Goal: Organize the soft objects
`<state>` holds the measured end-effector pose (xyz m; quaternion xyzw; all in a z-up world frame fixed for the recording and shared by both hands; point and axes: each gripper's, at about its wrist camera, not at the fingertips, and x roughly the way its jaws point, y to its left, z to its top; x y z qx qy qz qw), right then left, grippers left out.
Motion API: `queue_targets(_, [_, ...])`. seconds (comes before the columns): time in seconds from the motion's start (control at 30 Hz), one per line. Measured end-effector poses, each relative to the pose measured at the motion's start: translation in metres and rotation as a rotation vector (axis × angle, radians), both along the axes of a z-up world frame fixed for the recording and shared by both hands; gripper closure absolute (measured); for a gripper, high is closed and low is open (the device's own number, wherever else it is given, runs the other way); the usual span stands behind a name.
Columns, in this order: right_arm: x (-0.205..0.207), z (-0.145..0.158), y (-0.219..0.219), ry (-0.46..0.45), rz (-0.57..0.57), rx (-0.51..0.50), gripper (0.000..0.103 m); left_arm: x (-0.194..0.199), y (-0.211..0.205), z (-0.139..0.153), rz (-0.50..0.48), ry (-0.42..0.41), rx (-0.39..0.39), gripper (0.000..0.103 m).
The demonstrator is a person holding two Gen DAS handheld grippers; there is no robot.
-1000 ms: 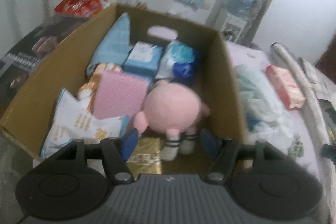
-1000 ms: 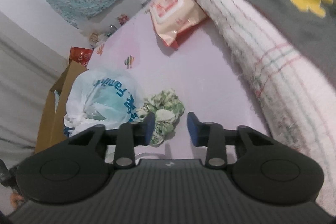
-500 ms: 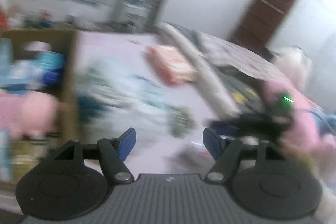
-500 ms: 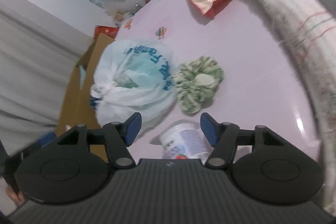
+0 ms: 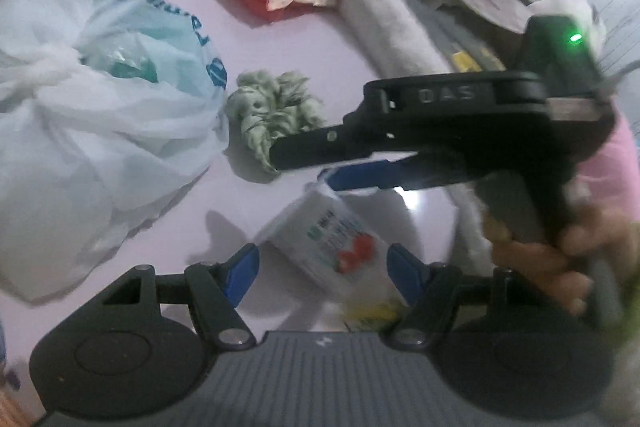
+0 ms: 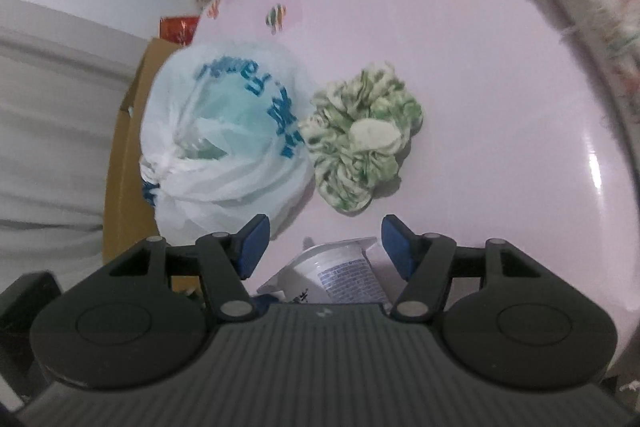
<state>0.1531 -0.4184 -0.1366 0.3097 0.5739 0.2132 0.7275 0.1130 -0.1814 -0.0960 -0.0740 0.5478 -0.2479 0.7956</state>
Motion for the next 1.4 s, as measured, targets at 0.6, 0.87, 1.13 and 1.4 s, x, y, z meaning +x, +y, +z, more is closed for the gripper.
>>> queue_targets(0.6, [0.004, -0.014, 0.0, 0.027, 0.033, 0.123, 0.04, 0.023, 0.007, -0.011, -0.005, 0.033, -0.083, 0.035])
queue_targets(0.87, [0.003, -0.016, -0.003, 0.034, 0.031, 0.118, 0.04, 0.013, 0.035, -0.012, 0.046, 0.143, -0.135, 0.02])
queue_targets(1.13, [0.004, -0.013, 0.019, 0.022, 0.066, 0.083, 0.037, 0.021, 0.016, -0.021, 0.026, 0.186, -0.159, 0.021])
queue_targets(1.4, [0.002, -0.008, 0.004, -0.018, 0.031, 0.198, 0.037, 0.013, 0.008, -0.011, 0.005, 0.012, -0.047, 0.029])
